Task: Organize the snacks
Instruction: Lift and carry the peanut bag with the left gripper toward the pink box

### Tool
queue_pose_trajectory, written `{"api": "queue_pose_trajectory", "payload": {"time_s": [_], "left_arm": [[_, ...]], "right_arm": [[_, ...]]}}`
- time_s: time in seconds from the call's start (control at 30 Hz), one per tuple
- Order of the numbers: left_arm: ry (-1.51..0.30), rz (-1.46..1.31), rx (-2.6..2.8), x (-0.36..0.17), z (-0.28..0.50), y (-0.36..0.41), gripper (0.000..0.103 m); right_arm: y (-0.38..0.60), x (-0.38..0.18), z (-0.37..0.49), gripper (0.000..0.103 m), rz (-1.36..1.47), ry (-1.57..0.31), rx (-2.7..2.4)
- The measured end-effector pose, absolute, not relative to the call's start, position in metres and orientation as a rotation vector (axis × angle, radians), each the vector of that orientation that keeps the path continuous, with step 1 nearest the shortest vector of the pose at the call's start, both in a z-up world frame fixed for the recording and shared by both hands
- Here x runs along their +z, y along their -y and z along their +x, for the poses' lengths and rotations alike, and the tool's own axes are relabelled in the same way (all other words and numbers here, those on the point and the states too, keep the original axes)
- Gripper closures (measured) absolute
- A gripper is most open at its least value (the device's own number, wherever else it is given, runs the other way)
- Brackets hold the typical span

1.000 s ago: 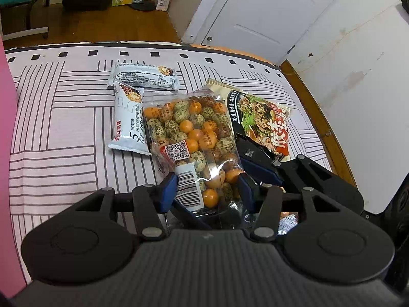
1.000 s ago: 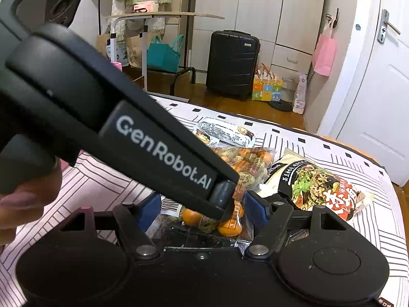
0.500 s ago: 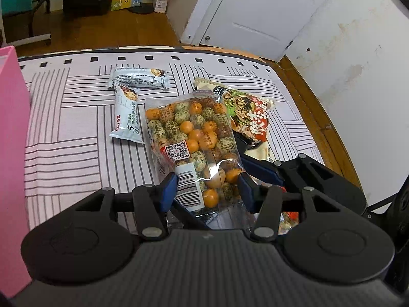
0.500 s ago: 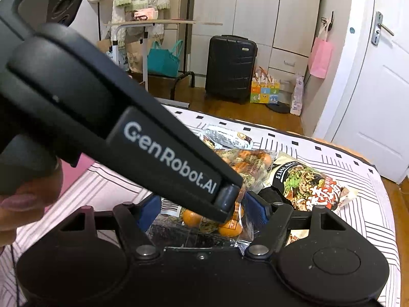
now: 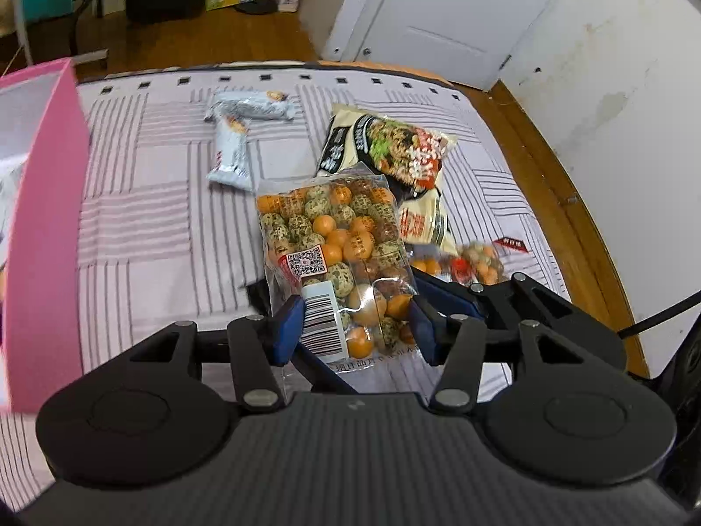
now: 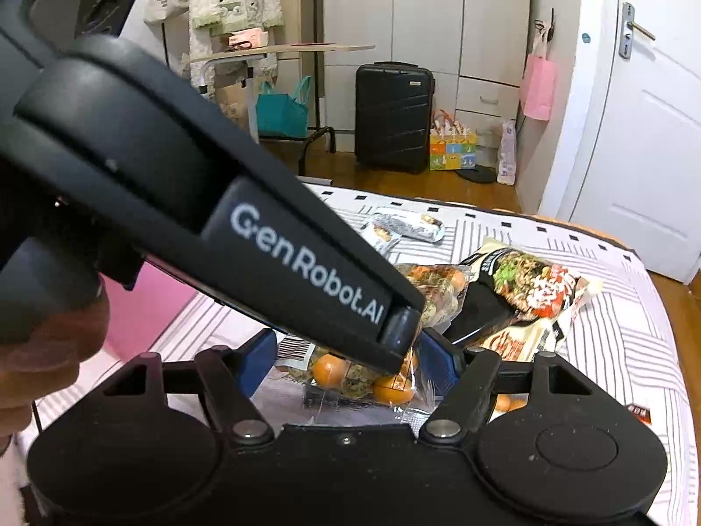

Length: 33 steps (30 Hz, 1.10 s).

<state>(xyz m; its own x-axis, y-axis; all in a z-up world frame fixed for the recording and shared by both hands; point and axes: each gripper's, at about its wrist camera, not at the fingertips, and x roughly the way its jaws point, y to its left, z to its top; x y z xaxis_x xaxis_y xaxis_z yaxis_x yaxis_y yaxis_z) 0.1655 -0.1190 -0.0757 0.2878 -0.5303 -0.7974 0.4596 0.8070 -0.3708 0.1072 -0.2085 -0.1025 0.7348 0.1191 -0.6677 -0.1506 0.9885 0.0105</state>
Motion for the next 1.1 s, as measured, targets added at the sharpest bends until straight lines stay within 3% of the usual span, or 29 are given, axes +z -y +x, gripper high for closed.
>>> {"api": "queue_pose_trajectory", "payload": {"time_s": [0.3, 0.7, 0.83, 0.9, 1.0, 1.1], "left_arm": [[-1.118, -0.110, -0.637, -0.065, 0.125, 0.082, 0.052], [-1.015, -0.132, -0.598, -0.023, 0.086, 0.031, 0.052], [-0.975, -0.124, -0.560, -0.009, 0.079, 0.010, 0.053], [-0.950, -0.135, -0.548, -0.005, 0.081, 0.000, 0.055], [-0.921, -0.136, -0.527, 0.000, 0.087, -0.017, 0.055], [-1.005, -0.240, -0.553, -0.014, 0.104, -0.037, 0.056]], "right_arm": [[0.175, -0.080, 0.100, 0.028, -0.069, -0.845, 0.143], [0.148, -0.041, 0.098, 0.030, -0.150, -0.774, 0.227], [0.130, -0.025, 0.098, 0.040, -0.188, -0.730, 0.258], [0.121, -0.021, 0.106, 0.051, -0.189, -0.701, 0.292], [0.112, -0.020, 0.114, 0.052, -0.189, -0.666, 0.323], [0.125, -0.028, 0.136, 0.057, -0.071, -0.731, 0.342]]}}
